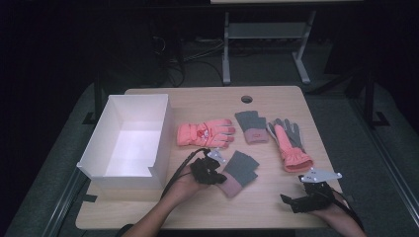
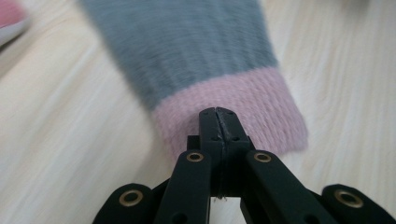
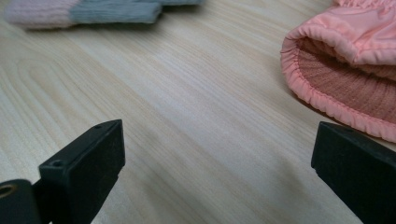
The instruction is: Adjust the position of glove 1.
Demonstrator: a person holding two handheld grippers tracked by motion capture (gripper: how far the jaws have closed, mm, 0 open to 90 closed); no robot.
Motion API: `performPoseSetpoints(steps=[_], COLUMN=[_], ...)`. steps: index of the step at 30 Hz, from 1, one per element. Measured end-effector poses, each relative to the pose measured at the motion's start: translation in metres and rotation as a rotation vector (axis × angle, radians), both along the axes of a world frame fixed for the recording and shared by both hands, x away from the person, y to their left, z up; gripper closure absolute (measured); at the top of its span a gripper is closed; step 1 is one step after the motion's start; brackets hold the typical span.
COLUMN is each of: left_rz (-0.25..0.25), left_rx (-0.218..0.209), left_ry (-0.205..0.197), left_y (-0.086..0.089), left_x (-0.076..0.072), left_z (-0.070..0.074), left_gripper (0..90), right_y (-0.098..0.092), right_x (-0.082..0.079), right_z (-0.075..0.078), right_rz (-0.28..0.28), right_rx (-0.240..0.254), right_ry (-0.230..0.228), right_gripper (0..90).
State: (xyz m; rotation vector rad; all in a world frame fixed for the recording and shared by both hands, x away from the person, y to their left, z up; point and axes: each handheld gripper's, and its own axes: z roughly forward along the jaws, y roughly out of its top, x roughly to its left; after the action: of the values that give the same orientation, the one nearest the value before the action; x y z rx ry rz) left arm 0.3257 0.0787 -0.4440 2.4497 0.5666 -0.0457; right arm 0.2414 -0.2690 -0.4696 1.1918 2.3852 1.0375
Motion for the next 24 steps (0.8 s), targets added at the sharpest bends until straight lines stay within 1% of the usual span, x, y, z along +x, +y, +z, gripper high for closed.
performPoseSetpoints(steps=[1,4,6,8,9,11,12,13,15,17,18,19,20,23,24], left_rz=[0.013,0.019,0.016,0.008,0.015,0.011,0.019,0.022,0.011,0.015,0.014,0.018,0.022,0.010,0.015], left_rx=[0.001,-0.015,-0.033,-0.042,-0.056,-0.059,-0.069,-0.074,-0.080,-0.092,-0.093,-0.082,-0.076,-0.039,-0.041], left_ry=[0.002,0.004,-0.003,-0.021,-0.026,-0.050,-0.056,-0.052,-0.067,-0.065,-0.068,-0.078,-0.077,-0.052,-0.049], left_y=[0.004,0.009,0.008,0.004,0.001,-0.004,-0.007,-0.010,-0.015,-0.020,-0.022,-0.025,-0.027,-0.033,-0.035], left_x=[0.001,0.003,0.003,0.004,0.004,0.008,0.009,0.010,0.012,0.013,0.014,0.016,0.017,0.019,0.018], left_z=[0.001,0.002,0.005,0.009,0.010,0.013,0.013,0.013,0.012,0.011,0.010,0.008,0.005,-0.007,-0.010], left_gripper=[89.9,89.9,89.9,89.8,89.7,85.5,84.3,82.3,75.9,68.1,66.2,64.6,63.7,63.1,65.1], right_y=[0.000,0.001,0.001,0.001,0.001,0.001,0.001,0.000,0.000,0.000,0.000,0.000,0.001,0.000,0.000], right_x=[0.000,0.000,0.001,0.000,0.000,0.000,0.000,0.000,0.000,0.000,0.000,0.000,0.000,0.000,0.000], right_z=[0.000,0.000,0.000,0.000,0.000,0.000,0.000,0.000,0.000,0.000,0.000,0.000,0.000,0.000,0.000], right_rz=[-0.001,0.008,0.005,0.004,0.005,0.003,0.002,0.002,0.002,0.000,0.003,0.002,0.000,0.002,0.002], right_rx=[-0.001,-0.003,-0.002,-0.002,-0.003,-0.001,-0.001,-0.002,-0.002,0.001,0.000,0.001,0.002,0.000,0.001], right_ry=[0.000,-0.006,-0.002,-0.001,-0.001,-0.001,-0.001,0.000,-0.001,0.001,-0.001,-0.001,0.002,0.001,0.000], right_gripper=[2.5,2.5,2.5,2.5,2.5,2.5,2.5,2.5,2.5,2.5,2.5,2.5,2.5,2.5,2.5])
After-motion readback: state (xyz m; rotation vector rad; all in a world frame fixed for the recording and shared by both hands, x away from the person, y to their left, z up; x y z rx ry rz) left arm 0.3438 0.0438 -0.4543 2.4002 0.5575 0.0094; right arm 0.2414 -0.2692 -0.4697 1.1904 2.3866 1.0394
